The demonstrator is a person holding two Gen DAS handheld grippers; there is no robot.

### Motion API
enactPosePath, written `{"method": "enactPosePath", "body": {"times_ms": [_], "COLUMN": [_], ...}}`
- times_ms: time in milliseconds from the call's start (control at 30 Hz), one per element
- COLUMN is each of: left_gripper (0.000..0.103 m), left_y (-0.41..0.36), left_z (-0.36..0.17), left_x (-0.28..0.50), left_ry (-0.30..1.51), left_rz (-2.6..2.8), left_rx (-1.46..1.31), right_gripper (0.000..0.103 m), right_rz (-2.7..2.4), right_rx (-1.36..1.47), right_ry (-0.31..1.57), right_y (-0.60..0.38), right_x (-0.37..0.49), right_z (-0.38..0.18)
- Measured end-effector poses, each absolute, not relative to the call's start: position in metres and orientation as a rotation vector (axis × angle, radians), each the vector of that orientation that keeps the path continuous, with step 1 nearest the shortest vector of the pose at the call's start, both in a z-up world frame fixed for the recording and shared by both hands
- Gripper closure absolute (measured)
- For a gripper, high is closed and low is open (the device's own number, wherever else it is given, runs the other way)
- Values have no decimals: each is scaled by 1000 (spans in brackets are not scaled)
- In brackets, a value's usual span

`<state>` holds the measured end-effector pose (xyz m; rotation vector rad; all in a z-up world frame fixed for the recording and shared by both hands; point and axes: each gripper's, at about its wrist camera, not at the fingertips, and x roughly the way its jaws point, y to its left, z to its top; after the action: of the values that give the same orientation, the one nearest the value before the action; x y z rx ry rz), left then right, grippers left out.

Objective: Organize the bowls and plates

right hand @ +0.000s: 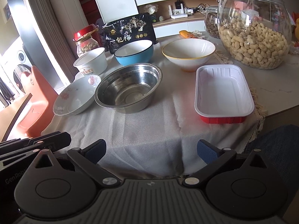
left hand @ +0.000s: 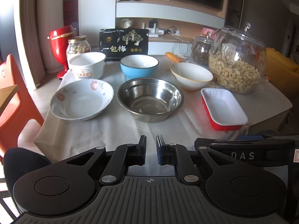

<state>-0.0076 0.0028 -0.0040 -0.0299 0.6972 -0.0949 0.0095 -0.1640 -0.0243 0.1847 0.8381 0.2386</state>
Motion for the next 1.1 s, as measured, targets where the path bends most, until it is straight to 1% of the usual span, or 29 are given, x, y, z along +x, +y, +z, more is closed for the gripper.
{"method": "enactPosePath", "body": {"times_ms": [1100], "left_gripper": [88], "left_y": [4], "left_z": [-4], "left_x": [-8], "left_ry": [699], "left_rz": [-93], "left_rx": [-30], "right_gripper": [0], "right_rz": [237], "right_rx": [197], "right_ry": [842], "right_y": [-164], "right_x": [10], "right_z": [-26]}}
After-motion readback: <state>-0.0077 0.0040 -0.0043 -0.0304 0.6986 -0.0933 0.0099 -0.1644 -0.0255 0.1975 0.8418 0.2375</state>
